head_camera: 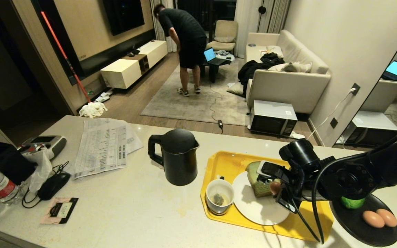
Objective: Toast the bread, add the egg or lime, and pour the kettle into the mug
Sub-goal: Put the egg in the bowl
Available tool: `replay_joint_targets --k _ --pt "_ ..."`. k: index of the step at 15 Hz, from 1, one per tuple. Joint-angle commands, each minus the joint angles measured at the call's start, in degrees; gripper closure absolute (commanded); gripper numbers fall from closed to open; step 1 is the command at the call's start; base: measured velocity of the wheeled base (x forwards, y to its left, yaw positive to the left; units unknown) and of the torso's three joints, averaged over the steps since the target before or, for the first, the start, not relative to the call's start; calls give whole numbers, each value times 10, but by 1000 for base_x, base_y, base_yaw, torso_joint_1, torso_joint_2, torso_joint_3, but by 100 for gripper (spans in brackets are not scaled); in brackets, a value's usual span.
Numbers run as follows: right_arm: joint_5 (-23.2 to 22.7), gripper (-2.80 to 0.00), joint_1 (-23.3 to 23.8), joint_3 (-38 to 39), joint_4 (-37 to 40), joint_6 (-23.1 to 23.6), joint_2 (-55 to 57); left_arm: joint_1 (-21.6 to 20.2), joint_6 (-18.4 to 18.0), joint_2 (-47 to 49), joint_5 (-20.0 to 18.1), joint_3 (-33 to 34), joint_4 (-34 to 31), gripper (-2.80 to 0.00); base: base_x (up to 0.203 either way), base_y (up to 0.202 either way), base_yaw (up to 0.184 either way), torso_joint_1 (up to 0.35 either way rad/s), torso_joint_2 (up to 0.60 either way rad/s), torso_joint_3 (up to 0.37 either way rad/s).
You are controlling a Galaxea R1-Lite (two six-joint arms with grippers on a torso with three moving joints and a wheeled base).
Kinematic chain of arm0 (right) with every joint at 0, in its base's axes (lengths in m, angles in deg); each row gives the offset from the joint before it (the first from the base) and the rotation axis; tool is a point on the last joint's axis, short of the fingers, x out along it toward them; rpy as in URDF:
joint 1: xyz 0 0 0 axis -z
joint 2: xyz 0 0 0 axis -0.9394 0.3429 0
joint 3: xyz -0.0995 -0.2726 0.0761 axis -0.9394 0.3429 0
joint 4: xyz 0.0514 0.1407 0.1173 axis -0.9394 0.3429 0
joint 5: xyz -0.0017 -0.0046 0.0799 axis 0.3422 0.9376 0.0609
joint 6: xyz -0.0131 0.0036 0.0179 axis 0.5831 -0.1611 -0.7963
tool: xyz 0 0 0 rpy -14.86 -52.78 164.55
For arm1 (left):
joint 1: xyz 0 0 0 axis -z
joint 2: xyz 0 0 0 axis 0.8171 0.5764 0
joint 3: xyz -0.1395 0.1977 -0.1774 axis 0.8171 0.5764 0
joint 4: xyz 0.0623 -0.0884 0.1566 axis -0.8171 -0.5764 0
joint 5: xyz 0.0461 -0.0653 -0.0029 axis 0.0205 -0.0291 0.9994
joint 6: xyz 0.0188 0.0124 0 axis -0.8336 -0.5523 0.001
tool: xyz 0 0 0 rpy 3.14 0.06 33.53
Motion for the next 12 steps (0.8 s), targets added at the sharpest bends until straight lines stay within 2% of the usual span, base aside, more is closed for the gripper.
replay_joint_targets --k 1,12 --pt "-1 0 -3 0 0 2 -2 0 0 0 0 0 0 0 0 0 0 0 0 0" --pt "3 0 -15 14 0 3 -8 0 -4 0 0 0 0 0 0 0 0 0 0 0"
